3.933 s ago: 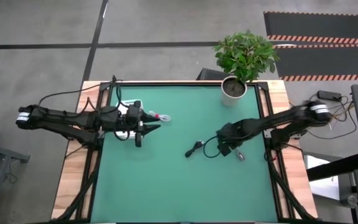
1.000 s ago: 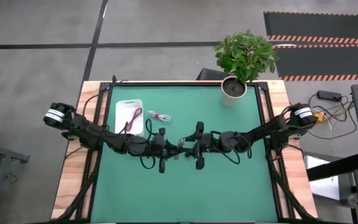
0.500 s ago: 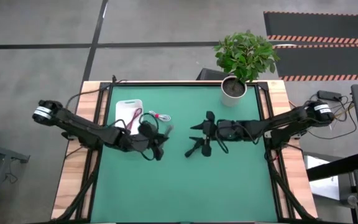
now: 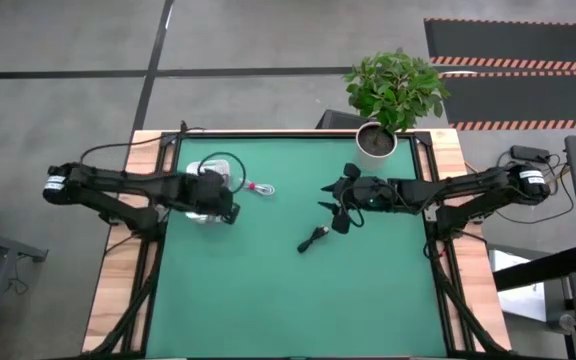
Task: Pick and place USB-C Cables
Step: Put the gray charger cable into the white bin
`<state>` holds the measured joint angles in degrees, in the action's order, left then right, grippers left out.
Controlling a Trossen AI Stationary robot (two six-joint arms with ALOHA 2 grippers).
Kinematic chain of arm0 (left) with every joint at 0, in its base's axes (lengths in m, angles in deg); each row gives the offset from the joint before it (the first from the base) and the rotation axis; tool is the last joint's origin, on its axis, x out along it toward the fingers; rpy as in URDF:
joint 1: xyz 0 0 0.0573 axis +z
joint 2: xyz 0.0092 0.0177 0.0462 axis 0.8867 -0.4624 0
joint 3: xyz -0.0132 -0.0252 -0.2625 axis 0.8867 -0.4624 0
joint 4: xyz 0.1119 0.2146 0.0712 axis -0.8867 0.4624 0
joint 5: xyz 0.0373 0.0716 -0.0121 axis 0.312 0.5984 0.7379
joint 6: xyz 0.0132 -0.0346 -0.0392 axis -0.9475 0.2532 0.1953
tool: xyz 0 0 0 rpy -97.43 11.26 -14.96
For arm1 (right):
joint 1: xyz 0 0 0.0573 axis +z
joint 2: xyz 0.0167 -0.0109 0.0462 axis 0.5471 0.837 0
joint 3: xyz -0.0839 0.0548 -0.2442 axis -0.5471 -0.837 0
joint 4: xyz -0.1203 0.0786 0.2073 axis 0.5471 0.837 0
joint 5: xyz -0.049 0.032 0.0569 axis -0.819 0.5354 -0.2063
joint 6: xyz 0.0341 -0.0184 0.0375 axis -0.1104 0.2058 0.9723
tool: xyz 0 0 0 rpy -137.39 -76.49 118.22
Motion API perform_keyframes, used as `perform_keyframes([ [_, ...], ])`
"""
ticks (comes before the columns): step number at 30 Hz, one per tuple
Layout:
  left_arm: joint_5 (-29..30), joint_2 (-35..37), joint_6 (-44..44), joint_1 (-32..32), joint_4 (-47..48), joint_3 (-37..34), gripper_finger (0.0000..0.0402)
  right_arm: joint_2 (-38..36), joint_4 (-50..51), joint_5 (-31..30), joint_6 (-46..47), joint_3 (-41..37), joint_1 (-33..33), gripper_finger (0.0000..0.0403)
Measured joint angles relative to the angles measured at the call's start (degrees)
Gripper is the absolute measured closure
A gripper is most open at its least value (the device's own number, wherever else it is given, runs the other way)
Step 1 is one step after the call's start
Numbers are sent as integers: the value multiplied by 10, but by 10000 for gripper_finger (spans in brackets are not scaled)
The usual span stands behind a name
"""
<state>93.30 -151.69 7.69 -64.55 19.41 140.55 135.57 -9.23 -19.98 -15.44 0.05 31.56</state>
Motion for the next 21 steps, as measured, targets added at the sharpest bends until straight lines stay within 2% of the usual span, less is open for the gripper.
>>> perform_keyframes([
  [5, -40, -11, -82, 58, 43, 38, 385, -1, 6, 1, -9, -2, -8, 231],
  [8, -106, -11, -115, 99, 45, 45, 385, -2, 20, 0, -22, -2, -9, 235],
  [15, -216, -11, -136, 147, 61, 48, 385, -5, 34, 1, -31, -2, -8, 244],
  [21, -265, -20, -135, 173, 97, 48, 385, -4, 34, 5, -33, -6, -8, 257],
])
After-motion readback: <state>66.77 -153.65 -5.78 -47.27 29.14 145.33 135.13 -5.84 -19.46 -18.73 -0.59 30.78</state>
